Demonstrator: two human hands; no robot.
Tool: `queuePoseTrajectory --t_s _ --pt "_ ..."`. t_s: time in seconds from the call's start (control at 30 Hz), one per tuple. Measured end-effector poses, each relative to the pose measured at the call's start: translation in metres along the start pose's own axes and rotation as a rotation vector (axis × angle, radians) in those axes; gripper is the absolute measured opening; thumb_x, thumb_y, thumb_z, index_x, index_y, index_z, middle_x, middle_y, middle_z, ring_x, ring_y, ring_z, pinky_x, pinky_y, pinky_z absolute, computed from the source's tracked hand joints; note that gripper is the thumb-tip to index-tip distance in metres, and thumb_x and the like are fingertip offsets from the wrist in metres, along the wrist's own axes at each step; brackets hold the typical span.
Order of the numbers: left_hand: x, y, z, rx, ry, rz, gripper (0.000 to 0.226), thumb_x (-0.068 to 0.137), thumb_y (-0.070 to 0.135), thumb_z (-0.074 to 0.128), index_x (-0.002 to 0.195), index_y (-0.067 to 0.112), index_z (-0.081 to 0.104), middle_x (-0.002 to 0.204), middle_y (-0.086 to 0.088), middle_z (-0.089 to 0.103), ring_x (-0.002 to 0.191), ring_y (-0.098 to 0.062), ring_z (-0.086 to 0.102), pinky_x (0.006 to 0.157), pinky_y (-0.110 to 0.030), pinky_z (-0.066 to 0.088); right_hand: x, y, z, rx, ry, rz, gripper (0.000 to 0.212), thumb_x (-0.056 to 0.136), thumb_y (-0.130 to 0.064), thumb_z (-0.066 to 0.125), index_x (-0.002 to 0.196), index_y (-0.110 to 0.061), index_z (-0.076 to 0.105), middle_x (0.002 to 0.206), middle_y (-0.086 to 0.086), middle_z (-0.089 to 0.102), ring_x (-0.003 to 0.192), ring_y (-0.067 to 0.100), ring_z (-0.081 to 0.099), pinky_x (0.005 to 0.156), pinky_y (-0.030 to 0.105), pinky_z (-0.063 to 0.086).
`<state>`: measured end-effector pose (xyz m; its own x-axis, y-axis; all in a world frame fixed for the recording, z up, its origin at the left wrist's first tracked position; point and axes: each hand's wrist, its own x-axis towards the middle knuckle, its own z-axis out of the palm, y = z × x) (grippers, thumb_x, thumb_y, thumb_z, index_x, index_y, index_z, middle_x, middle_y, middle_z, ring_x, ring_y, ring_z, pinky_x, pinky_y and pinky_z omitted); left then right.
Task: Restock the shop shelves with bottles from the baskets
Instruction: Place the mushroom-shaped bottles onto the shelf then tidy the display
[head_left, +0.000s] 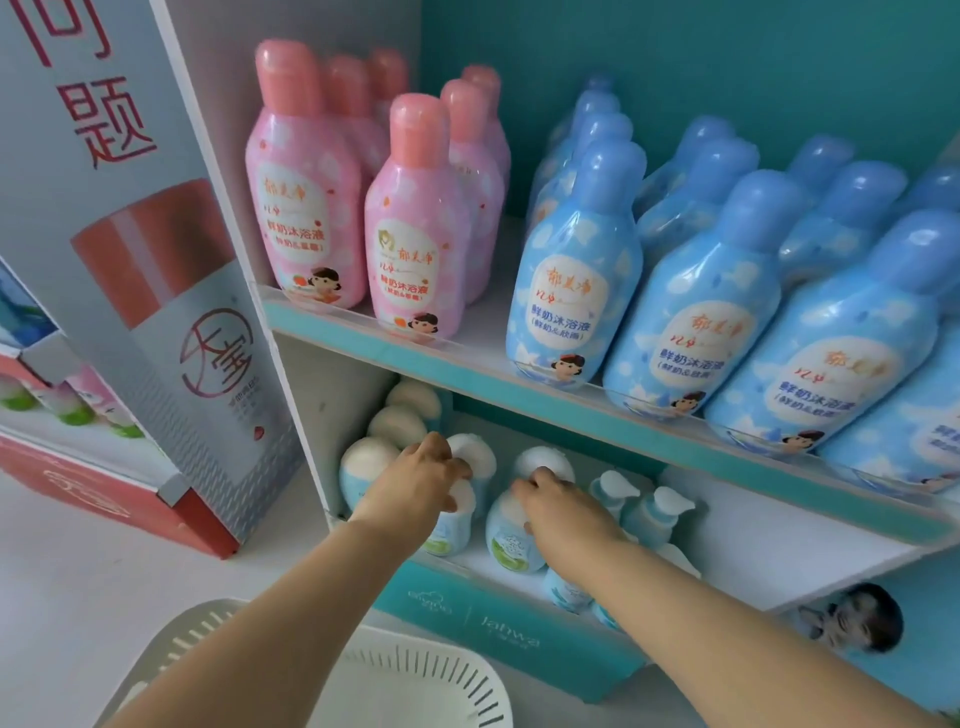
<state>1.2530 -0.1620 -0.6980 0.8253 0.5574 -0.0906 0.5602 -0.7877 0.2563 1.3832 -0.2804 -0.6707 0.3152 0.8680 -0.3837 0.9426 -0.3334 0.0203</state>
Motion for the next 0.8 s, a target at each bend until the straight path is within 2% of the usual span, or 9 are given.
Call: queuePoseTrajectory --t_s 0.17,0.43,0.5,0.57,0.63,0.67,0.73,0.8 --pt "0.001 0.0 0.0 -0.001 0.013 -0.001 0.043 0.09 0.022 0.057 0.132 0.026 0.051 0.129 -0.005 0.042 0.114 -0.026 0.046 0.098 -0.031 0.037 0.002 0.001 0.005 0.034 0.036 -0.031 0.051 0.083 0.005 0.055 0.129 -0.011 0.041 0.125 0.011 0.049 0.11 0.029 0.057 0.083 0.039 0.048" --pt "-0.003 -0.002 0.003 0.027 0.03 0.025 0.043 0.09 0.026 0.057 0.133 0.028 0.049 0.132 -0.002 0.039 0.116 -0.023 0.046 0.099 -0.03 0.04 -0.008 -0.005 0.01 0.018 0.029 -0.076 0.052 0.083 0.006 0.056 0.129 -0.012 0.041 0.125 0.01 0.047 0.112 0.033 0.054 0.083 0.04 0.048" --pt "-0.006 -0.001 0.001 0.001 0.05 0.046 0.048 0.087 0.032 0.061 0.133 0.027 0.049 0.133 -0.001 0.039 0.118 -0.023 0.045 0.099 -0.032 0.041 -0.007 -0.004 0.007 0.048 0.02 -0.076 0.047 0.088 -0.007 0.058 0.131 -0.014 0.042 0.126 0.009 0.046 0.114 0.032 0.051 0.084 0.039 0.046" --pt "-0.008 0.0 -0.002 -0.056 0.155 0.061 0.047 0.085 0.035 0.064 0.129 0.023 0.054 0.126 -0.005 0.048 0.112 -0.029 0.051 0.093 -0.037 0.046 -0.008 0.0 0.0 0.077 0.05 -0.073 0.045 0.092 -0.031 0.055 0.133 -0.016 0.042 0.129 0.006 0.043 0.119 0.03 0.045 0.089 0.039 0.043" --pt "-0.003 -0.001 -0.005 -0.107 0.291 0.041 0.039 0.084 0.031 0.065 0.121 0.019 0.062 0.114 -0.009 0.057 0.102 -0.034 0.057 0.085 -0.039 0.048 -0.005 0.006 -0.007 0.072 0.156 -0.061 0.05 0.094 -0.045 0.047 0.135 -0.017 0.041 0.132 0.005 0.042 0.123 0.027 0.04 0.096 0.037 0.039" --pt "0.001 -0.001 -0.009 -0.121 0.306 0.008 0.037 0.087 0.031 0.062 0.122 0.019 0.061 0.115 -0.009 0.057 0.104 -0.033 0.056 0.087 -0.039 0.047 -0.003 0.01 -0.01 0.086 0.226 -0.038 0.05 0.095 -0.046 0.044 0.136 -0.018 0.041 0.133 0.005 0.042 0.125 0.026 0.039 0.099 0.036 0.038" --pt "0.01 0.001 -0.014 -0.138 0.24 -0.056 0.038 0.092 0.033 0.053 0.129 0.022 0.055 0.129 -0.005 0.051 0.116 -0.028 0.048 0.096 -0.034 0.041 0.005 0.018 -0.013 0.152 0.319 0.036 0.049 0.096 -0.043 0.043 0.138 -0.018 0.04 0.14 0.006 0.042 0.13 0.026 0.037 0.104 0.035 0.036" --pt "0.023 0.004 -0.019 -0.108 0.124 -0.085 0.04 0.094 0.035 0.049 0.133 0.023 0.051 0.138 -0.003 0.046 0.124 -0.025 0.042 0.101 -0.032 0.037 0.015 0.028 -0.012 0.223 0.313 0.121 0.052 0.095 -0.042 0.045 0.141 -0.018 0.037 0.149 0.007 0.036 0.136 0.027 0.033 0.109 0.037 0.033"
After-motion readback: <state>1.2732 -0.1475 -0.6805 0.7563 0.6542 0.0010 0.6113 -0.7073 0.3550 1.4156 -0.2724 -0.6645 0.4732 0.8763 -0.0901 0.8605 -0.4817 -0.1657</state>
